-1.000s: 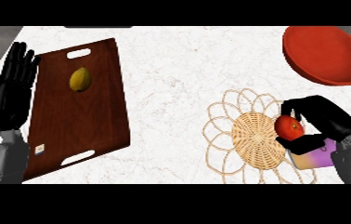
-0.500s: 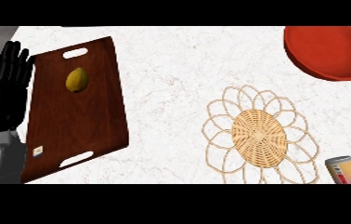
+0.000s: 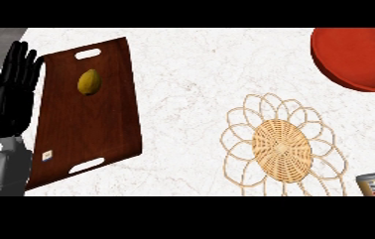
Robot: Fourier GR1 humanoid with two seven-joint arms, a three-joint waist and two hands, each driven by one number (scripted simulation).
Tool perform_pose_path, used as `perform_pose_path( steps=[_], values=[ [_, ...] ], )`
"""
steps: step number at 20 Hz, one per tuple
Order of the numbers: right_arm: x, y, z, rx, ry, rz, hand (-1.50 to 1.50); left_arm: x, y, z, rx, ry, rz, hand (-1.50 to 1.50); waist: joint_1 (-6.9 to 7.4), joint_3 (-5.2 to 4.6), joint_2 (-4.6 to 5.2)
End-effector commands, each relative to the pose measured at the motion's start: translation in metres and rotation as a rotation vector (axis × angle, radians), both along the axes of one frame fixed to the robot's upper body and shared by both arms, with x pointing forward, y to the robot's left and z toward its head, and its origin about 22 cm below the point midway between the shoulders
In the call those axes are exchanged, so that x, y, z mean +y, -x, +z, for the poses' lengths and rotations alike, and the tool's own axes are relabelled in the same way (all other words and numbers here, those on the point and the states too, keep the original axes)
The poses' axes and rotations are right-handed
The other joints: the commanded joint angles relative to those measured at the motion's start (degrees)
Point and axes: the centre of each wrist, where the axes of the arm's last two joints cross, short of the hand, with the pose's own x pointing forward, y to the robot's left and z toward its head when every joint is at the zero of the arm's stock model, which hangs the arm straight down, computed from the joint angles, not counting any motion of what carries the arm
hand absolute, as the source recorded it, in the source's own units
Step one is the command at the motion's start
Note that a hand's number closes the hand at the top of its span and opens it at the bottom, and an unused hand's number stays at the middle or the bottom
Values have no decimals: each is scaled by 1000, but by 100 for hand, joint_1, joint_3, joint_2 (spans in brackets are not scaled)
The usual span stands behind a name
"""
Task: Pick the tomato from the placemat and place it in the bowl
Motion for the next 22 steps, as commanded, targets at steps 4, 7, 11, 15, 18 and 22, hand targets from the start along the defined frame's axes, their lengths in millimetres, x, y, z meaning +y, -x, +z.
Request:
perform_pose_path(
  steps=[4,7,11,15,18,22],
  values=[
    [-22,19,41,-225,-124,136,150,-7,-9,10,-16,-16,-34,0,159,-15,-17],
    [-25,19,50,-271,-225,182,150,-17,-11,7,4,3,-50,0,224,-17,-21],
    [-25,15,59,-276,-342,230,150,-17,-15,7,3,-5,-63,0,272,-42,-20],
    [-17,-1,70,-223,-374,235,150,-24,-20,7,3,-15,-67,0,402,-60,8],
    [-10,-14,79,-205,-378,227,150,-35,-26,16,-10,-12,-85,0,481,-60,30],
    [2,-34,82,-129,-363,268,150,-25,-18,5,13,-19,-93,0,486,-73,-6]
  ],
)
